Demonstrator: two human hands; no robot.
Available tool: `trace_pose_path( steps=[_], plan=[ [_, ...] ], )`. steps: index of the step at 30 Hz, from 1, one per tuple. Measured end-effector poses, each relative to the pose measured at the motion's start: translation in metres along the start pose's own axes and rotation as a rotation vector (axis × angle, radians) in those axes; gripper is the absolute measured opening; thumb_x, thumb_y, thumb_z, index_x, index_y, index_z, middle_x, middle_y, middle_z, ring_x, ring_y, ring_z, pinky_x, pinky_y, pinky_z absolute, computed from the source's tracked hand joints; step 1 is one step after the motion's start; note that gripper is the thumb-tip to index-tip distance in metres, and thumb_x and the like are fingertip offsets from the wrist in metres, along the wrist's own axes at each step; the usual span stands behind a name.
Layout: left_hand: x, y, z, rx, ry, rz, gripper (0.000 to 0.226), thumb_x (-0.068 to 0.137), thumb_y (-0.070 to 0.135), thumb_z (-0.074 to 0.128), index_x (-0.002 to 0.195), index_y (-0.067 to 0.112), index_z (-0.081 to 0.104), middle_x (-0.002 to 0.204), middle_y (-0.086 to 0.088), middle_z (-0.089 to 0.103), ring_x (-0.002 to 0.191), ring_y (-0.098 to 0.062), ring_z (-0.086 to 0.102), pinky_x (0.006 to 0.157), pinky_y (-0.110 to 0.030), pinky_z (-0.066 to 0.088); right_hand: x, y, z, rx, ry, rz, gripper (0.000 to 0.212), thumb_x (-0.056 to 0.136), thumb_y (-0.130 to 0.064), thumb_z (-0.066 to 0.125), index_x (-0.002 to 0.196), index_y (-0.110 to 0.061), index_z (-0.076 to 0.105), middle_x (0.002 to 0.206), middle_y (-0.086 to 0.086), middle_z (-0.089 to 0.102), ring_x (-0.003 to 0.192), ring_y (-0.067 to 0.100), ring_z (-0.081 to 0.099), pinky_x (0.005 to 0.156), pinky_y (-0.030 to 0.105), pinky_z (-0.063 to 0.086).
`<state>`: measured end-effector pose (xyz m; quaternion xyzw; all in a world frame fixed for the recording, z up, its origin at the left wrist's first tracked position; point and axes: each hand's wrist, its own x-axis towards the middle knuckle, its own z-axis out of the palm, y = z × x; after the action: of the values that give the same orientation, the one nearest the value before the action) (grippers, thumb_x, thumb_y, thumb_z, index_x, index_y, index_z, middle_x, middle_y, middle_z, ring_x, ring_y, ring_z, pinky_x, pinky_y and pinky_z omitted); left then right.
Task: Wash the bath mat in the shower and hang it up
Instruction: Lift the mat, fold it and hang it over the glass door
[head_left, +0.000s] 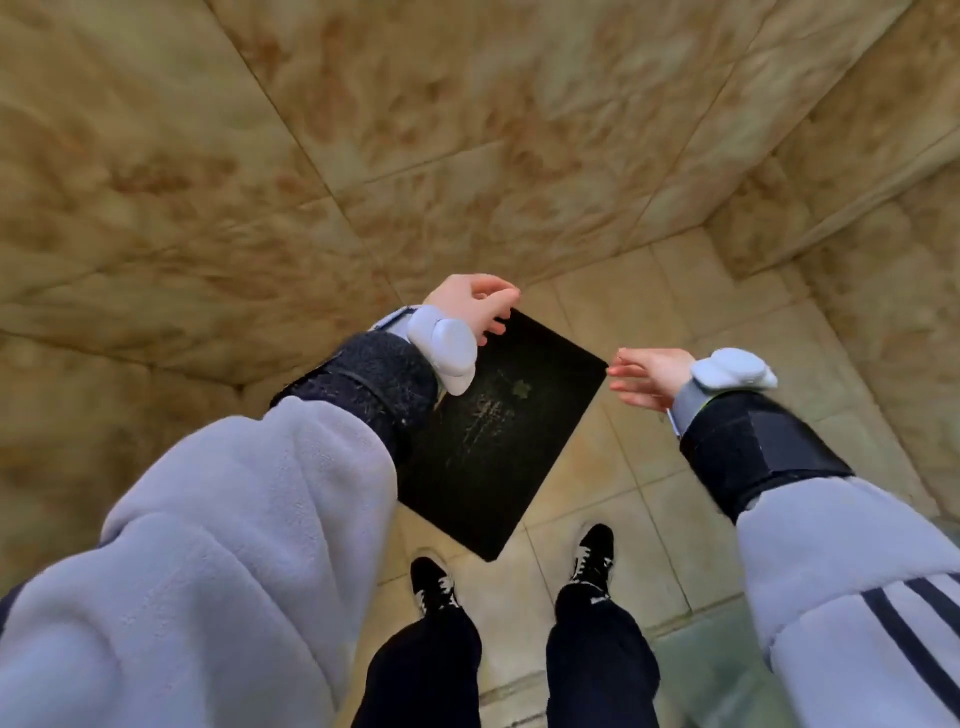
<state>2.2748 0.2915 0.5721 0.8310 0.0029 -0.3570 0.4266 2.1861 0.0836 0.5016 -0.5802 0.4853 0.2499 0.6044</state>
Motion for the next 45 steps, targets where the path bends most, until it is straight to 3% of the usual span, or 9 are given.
trace_pose_path(
  steps=[6,11,16,21,24,28,31,36,45],
  plan=[
    [0.086,-0.177,0.092,-0.114,0.004,-0.177,0.029,0.096,0.029,0.049,0.119,0.016,0.061,0.101,-0.002,0.062,0.09,-0.015,0.062,0.076,-0.027,0.051,0.163,0.144,0.04,-0.02,0.037,0.17,0.02,0.099,-0.019,0.048,0.081,-0.013,0.054,0.139,0.015,0.052,0.081,0.017,0.055,0.035,0.009,0.043],
    [0.143,-0.323,0.176,-0.128,-0.085,-0.34,0.029,0.094,0.032,0.05,0.118,0.02,0.061,0.111,-0.003,0.065,0.097,-0.017,0.065,0.093,-0.039,0.052,0.283,0.262,0.065,-0.017,0.067,0.291,0.016,0.098,-0.017,0.051,0.091,-0.006,0.059,0.119,0.015,0.058,0.069,0.01,0.053,0.038,0.01,0.047],
    [0.184,-0.41,0.225,-0.15,-0.093,-0.413,0.029,0.095,0.028,0.051,0.119,0.017,0.062,0.115,-0.008,0.066,0.103,-0.022,0.065,0.097,-0.039,0.049,0.364,0.316,0.091,0.01,0.095,0.277,0.034,0.097,-0.012,0.05,0.129,-0.001,0.052,0.134,0.014,0.054,0.101,0.019,0.054,0.049,0.016,0.053],
    [0.209,-0.465,0.256,-0.169,-0.107,-0.476,0.029,0.095,0.028,0.051,0.12,0.016,0.061,0.115,-0.008,0.065,0.101,-0.021,0.064,0.099,-0.039,0.048,0.416,0.344,0.112,-0.014,0.157,0.296,0.055,0.092,-0.013,0.06,0.141,-0.004,0.037,0.143,0.017,0.042,0.129,0.029,0.045,0.096,0.037,0.048],
    [0.219,-0.492,0.274,-0.204,-0.108,-0.534,0.027,0.094,0.029,0.052,0.116,0.017,0.062,0.109,-0.005,0.066,0.098,-0.019,0.064,0.099,-0.04,0.048,0.44,0.353,0.117,0.045,0.183,0.337,0.058,0.093,-0.012,0.058,0.145,-0.004,0.031,0.146,0.013,0.038,0.132,0.026,0.042,0.09,0.028,0.051],
    [0.22,-0.514,0.29,-0.263,-0.126,-0.607,0.028,0.095,0.026,0.051,0.117,0.013,0.061,0.103,-0.006,0.064,0.092,-0.018,0.062,0.092,-0.036,0.049,0.456,0.353,0.117,0.189,0.226,0.365,0.027,0.094,-0.013,0.057,0.118,-0.009,0.046,0.118,0.006,0.046,0.107,0.014,0.049,0.041,0.016,0.051],
    [0.216,-0.521,0.295,-0.335,-0.137,-0.662,0.028,0.096,0.023,0.05,0.119,0.012,0.06,0.114,-0.009,0.063,0.091,-0.017,0.06,0.074,-0.028,0.049,0.461,0.356,0.114,0.197,0.202,0.379,0.016,0.093,-0.018,0.058,0.099,-0.009,0.047,0.096,0.003,0.055,0.083,0.01,0.055,0.054,0.018,0.046],
    [0.217,-0.521,0.286,-0.393,-0.115,-0.685,0.03,0.097,0.023,0.048,0.122,0.012,0.058,0.117,-0.009,0.061,0.092,-0.017,0.06,0.068,-0.023,0.048,0.468,0.36,0.118,0.186,0.199,0.382,0.038,0.097,-0.025,0.051,0.065,-0.013,0.035,0.031,-0.004,0.046,0.021,0.003,0.04,0.024,0.012,0.027],
    [0.182,-0.505,0.249,-0.435,-0.118,-0.69,0.029,0.098,0.024,0.045,0.123,0.015,0.057,0.106,-0.003,0.059,0.094,-0.016,0.06,0.074,-0.023,0.049,0.447,0.343,0.123,-0.088,0.097,0.338,0.035,0.101,-0.027,0.044,0.068,-0.019,0.035,0.022,-0.014,0.044,0.019,-0.005,0.042,0.025,0.008,0.035]
  ],
)
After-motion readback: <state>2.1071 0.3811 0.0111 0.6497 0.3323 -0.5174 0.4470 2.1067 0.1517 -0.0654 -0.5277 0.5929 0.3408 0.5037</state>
